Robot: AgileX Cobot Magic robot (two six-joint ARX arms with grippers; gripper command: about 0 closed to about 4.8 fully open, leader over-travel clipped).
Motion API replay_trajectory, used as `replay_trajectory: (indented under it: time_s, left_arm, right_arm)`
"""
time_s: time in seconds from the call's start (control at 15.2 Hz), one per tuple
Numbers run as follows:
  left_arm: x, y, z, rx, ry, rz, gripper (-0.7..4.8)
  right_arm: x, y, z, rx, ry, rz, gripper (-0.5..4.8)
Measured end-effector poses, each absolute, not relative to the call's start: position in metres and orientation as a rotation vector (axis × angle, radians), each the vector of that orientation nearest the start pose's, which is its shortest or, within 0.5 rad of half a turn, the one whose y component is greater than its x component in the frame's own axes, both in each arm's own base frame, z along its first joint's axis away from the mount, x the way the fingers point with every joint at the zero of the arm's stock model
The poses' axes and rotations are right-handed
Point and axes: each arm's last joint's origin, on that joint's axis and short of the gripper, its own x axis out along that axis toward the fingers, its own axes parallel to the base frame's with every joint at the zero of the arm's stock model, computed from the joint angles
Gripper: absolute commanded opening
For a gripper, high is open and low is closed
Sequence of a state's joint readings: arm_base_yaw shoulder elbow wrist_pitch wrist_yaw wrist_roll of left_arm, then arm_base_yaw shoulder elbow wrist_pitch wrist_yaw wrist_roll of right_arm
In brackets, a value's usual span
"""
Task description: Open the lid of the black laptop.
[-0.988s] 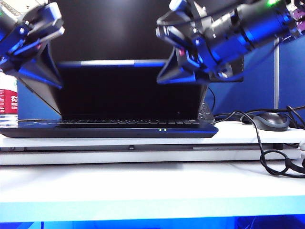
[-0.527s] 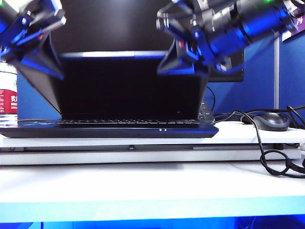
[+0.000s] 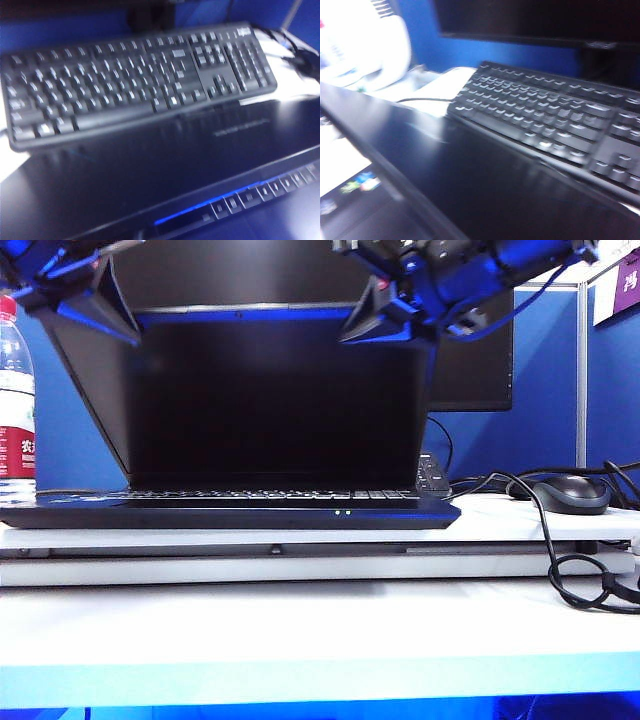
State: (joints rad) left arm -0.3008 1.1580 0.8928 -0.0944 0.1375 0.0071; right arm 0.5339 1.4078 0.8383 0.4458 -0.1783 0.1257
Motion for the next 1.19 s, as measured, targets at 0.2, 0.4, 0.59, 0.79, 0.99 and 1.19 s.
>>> replay_trajectory:
  time_s: [0.2, 0.4, 0.59, 0.79, 0.99, 1.19]
  left_arm:
    - [0.245, -0.080, 0.312, 0.044, 0.328, -0.415, -0.06]
    - [0.246, -0.080, 0.328, 0.041, 0.279, -0.412, -0.06]
    - [0.245, -0.079, 0.341, 0.042, 0.285, -0.412, -0.07]
    - [0.245, -0.080, 0.350, 0.046, 0.245, -0.414, -0.07]
    - [0.244, -0.080, 0.355, 0.028, 0.254, -0.457, -0.07]
    - [0.243, -0.081, 0.352, 0.012, 0.303, -0.489, -0.07]
  right_arm:
    - [0.273, 0.161, 0.277, 0.097, 0.174, 0.682, -0.01]
    - [0.278, 0.163, 0.293, 0.104, 0.132, 0.683, -0.01]
    - [0.283, 0.165, 0.309, 0.107, 0.113, 0.689, -0.01]
    - [0.284, 0.166, 0.316, 0.105, 0.125, 0.687, -0.01]
    - [0.292, 0.165, 0.325, 0.107, 0.116, 0.678, -0.01]
    - [0.301, 0.168, 0.333, 0.108, 0.113, 0.669, -0.01]
